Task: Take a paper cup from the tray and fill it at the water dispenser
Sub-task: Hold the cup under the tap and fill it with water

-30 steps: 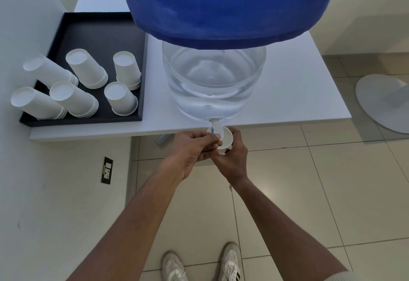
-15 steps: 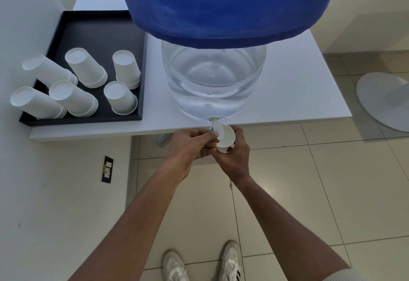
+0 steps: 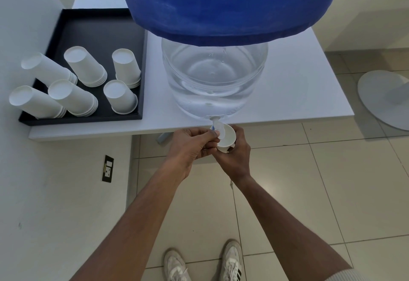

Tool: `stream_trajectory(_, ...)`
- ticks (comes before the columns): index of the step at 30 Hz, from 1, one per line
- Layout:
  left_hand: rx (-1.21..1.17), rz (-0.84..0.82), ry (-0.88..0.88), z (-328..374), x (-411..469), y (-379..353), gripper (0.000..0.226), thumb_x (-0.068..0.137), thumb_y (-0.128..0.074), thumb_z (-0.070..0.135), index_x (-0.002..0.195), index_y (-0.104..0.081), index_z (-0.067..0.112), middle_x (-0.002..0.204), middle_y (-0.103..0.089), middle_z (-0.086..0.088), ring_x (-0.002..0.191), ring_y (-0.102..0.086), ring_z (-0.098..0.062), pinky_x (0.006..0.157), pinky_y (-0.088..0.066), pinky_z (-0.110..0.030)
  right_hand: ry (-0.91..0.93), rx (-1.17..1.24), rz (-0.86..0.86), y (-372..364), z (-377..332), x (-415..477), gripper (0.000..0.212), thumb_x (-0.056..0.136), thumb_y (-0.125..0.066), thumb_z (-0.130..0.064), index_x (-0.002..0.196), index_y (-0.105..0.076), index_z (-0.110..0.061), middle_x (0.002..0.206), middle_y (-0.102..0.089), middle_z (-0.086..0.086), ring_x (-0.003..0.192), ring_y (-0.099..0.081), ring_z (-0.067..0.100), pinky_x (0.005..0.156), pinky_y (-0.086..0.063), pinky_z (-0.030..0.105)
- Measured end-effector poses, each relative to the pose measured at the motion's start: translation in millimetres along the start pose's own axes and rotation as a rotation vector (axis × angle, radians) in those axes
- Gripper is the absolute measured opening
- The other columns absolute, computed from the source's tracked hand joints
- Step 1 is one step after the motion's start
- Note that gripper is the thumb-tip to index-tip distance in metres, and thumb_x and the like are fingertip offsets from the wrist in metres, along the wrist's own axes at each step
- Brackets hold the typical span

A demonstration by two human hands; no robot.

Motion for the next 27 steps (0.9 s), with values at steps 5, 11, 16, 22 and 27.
stream_trajectory(5,-0.01,0.004,0.001,-1,0,0,0.016,0.084,-0.085,0.012,0.091,-0.081,-0.001,0.083,-0.079,-0.015,0.064,-0.07,-0.012,0.065,-0.064,-0.024,-0.003,0.003,-0.005,-1,-1,1,0.06,0.072,-0.095,-0.017,0.121,-0.06,-0.01,0.097,-0.071,-0.014,0.087,-0.07,-0.001,0.069,-0.055,0.017)
stream_trajectory(11,-0.014,0.001,-0.004,-2,0,1,0.016,0.084,-0.085,0.013,0.092,-0.081,-0.001,0.084,-0.079,-0.015,0.065,-0.07,-0.013,0.066,-0.063,-0.023,-0.004,0.003,-0.003,-2,-1,-1,0.059,0.073,-0.094,-0.017,0.121,-0.06,-0.012,0.099,-0.074,-0.006,0.087,-0.072,0.006,0.07,-0.059,0.026)
stream_trajectory(16,-0.021,-0.002,-0.009,-2,-1,3,0.014,0.083,-0.087,0.015,0.087,-0.082,0.002,0.082,-0.079,-0.013,0.067,-0.07,-0.013,0.067,-0.064,-0.024,-0.006,0.002,0.005,-3,-2,-1,0.059,0.073,-0.095,-0.017,0.121,-0.06,-0.013,0.1,-0.075,-0.004,0.088,-0.072,0.008,0.071,-0.06,0.03)
stream_trajectory(22,-0.104,0.075,0.0,-1,2,14,0.037,0.084,-0.084,0.039,0.092,-0.081,0.003,0.085,-0.083,-0.013,0.071,-0.078,-0.017,0.064,-0.064,-0.024,0.002,-0.021,0.022,-1,-1,-2,0.061,0.072,-0.096,-0.014,0.122,-0.059,-0.015,0.103,-0.073,-0.006,0.093,-0.071,0.006,0.074,-0.062,0.036)
stream_trajectory(27,-0.141,0.174,0.055,-25,11,27,0.04,0.09,-0.078,0.043,0.094,-0.079,0.003,0.086,-0.083,-0.011,0.074,-0.079,-0.016,0.065,-0.064,-0.026,-0.039,-0.022,0.026,5,4,-6,0.062,0.072,-0.096,-0.016,0.122,-0.06,-0.019,0.106,-0.071,-0.013,0.098,-0.068,-0.003,0.073,-0.058,0.024)
Point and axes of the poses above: each hand's wrist, its own x-axis towards the middle knuckle, its own y-axis out of the back of the hand, z = x × y, the point moved 1 cm from there along x, towards the middle knuckle
